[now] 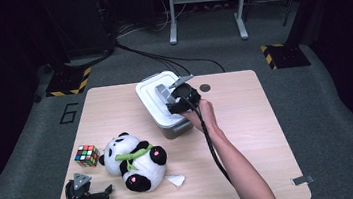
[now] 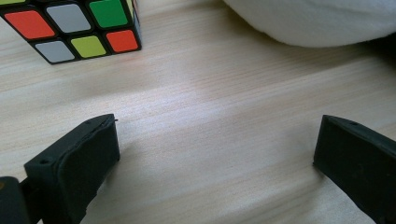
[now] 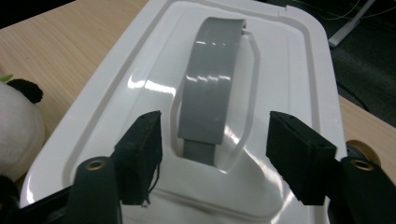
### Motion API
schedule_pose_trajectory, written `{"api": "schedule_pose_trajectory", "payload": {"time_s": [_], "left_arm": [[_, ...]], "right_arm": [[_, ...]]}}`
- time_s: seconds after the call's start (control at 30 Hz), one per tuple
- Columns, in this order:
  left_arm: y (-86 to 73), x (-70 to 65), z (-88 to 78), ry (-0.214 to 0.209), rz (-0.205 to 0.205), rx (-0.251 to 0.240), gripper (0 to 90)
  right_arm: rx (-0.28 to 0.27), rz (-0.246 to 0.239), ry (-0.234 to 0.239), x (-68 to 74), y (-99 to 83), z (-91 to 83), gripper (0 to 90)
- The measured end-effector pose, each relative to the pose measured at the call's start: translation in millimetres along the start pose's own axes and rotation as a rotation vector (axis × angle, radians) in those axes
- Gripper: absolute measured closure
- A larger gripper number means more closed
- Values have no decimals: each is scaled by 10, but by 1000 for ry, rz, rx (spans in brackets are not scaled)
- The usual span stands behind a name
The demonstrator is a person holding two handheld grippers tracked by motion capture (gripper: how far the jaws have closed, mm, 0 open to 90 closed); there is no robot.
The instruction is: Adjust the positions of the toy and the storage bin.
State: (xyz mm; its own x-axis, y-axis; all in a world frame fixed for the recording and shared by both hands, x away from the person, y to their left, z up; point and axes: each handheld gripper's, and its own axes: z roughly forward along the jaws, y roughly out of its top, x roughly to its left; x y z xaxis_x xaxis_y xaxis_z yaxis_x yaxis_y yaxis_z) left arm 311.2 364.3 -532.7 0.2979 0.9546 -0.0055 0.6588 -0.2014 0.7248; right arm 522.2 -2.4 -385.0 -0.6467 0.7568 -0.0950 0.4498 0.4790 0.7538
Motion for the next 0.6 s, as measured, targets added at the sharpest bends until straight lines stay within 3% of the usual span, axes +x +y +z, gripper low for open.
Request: {"api": "schedule_pose_trajectory", "payload": {"time_s": [0.1, 0.3, 0.53, 0.57, 0.6], "left_arm": [[0, 0, 0, 0, 0, 0, 1], [1, 0, -2, 0, 1, 4, 2], [0, 0, 0, 0, 0, 0, 2], [1, 0, -2, -1, 0, 4, 2], [0, 0, 0, 0, 0, 0, 2]], "right_arm": [[18, -4, -9, 60, 51, 66, 432], [18, -22, -40, 102, 68, 115, 635], [21, -8, 0, 27, 37, 83, 653], [32, 17, 5, 34, 30, 69, 655], [10, -13, 9, 1, 23, 75, 656]]}}
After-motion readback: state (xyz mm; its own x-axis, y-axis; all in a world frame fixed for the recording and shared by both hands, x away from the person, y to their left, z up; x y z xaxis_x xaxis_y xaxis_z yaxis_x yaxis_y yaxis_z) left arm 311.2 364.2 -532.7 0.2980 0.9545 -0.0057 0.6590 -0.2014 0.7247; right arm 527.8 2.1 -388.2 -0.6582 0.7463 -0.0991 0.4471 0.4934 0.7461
